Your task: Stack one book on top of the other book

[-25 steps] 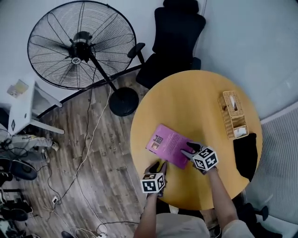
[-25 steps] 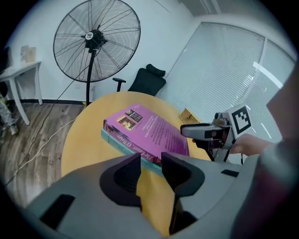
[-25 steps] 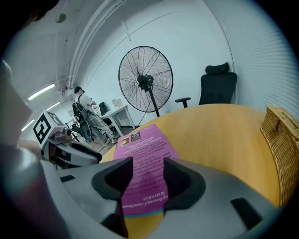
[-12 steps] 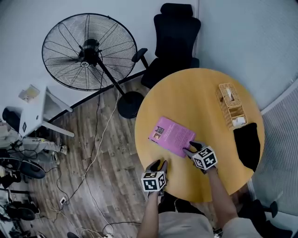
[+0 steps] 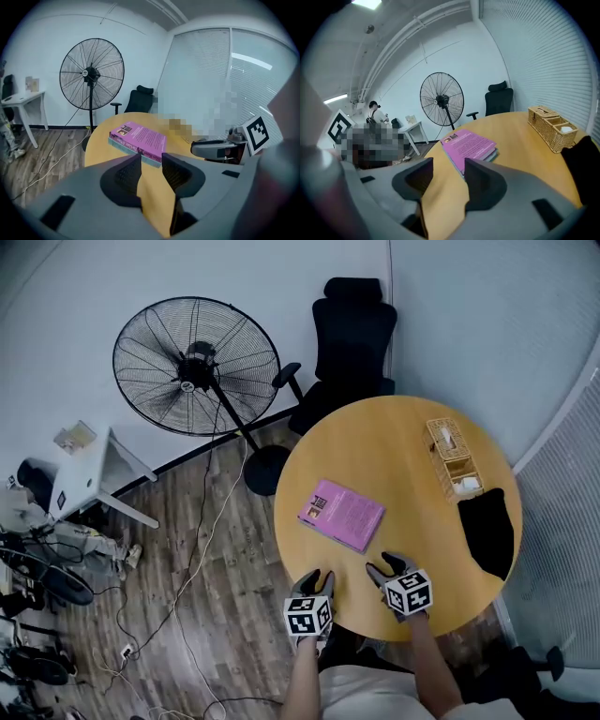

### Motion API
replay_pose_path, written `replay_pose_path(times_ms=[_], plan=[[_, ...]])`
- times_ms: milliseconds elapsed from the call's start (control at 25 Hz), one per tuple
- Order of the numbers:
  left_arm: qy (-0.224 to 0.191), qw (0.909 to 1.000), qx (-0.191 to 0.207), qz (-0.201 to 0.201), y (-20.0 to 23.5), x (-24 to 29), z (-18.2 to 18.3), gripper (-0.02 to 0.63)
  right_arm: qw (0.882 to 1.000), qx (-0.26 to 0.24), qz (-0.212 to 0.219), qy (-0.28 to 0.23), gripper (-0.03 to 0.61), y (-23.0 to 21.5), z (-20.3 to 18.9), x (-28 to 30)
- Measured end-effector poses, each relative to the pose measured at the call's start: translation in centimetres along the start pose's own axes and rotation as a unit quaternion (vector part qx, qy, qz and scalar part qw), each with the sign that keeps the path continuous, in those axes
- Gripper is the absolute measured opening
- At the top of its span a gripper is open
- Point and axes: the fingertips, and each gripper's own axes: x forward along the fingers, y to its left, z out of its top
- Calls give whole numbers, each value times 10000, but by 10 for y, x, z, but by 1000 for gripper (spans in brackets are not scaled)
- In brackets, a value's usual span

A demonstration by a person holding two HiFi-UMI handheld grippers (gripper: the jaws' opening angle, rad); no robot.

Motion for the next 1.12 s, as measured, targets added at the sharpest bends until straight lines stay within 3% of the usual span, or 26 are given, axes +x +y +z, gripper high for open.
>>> replay_pose_path(times_ms=[200,440,760,1120], plan=[[-291,9990,-315,-121,-6,-21,-4,153,9996,86,-93,-248,212,16,0,-24],[-335,9994,36,-84,-10,-42,-13,153,9996,-37,-29,-277,206,26,-13,-46],[-410,9991,42,114,3,-58,-22,151,9990,42,-129,-415,187,23,-19,-48],[-666,9976,-47,166,6,-69,-13,48,9982,140,-282,-513,46,21,-13,-47]])
